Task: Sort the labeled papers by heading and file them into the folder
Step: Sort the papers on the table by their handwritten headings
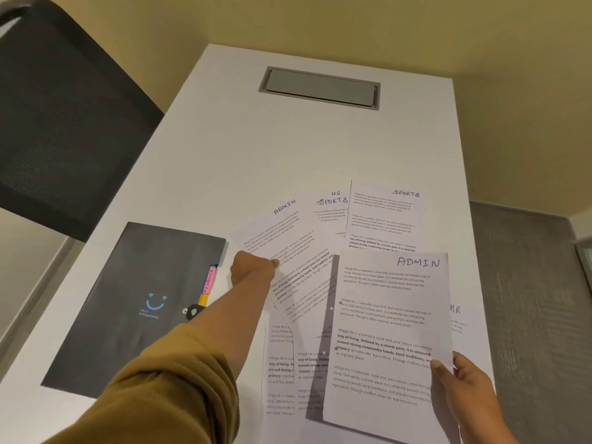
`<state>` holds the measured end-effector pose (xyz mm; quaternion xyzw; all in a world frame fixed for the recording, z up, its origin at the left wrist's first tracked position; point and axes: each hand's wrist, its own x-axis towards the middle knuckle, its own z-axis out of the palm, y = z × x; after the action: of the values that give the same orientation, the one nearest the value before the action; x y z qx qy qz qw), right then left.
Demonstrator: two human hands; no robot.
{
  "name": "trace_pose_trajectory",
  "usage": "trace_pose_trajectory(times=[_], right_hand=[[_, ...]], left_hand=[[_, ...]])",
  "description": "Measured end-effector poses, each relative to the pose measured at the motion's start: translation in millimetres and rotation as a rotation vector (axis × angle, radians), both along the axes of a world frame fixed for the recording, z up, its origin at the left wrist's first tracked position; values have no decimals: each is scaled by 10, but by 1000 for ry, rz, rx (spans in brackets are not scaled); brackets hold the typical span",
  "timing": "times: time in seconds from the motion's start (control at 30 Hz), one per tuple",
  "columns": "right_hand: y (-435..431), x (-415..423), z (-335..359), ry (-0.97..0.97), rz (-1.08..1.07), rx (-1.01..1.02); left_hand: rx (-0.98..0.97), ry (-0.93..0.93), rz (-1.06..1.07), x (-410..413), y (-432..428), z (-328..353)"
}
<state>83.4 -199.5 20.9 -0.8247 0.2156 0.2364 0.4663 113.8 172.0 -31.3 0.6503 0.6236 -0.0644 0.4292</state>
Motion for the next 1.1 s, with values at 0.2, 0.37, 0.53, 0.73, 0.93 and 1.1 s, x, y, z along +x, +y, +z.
trace_pose_trajectory(times=[0.2,0.37,0.53,0.73,0.93,1.1], right_hand=[[1,-20,51,7,-16,57],[18,-55,96,4,-39,78],[-1,-74,118,10,-59,72],[41,-96,268,-11,-76,85],[87,-180,317,4,-80,149],[89,-178,334,-11,-56,163]], left_hand=[[154,105,19,-61,-23,60],[72,115,59,7,51,14],[-20,-13,58,-91,102,30],[129,64,-24,-235,26,22],[204,118,-56,-260,-411,99],[82,-5,18,-180,-291,71]])
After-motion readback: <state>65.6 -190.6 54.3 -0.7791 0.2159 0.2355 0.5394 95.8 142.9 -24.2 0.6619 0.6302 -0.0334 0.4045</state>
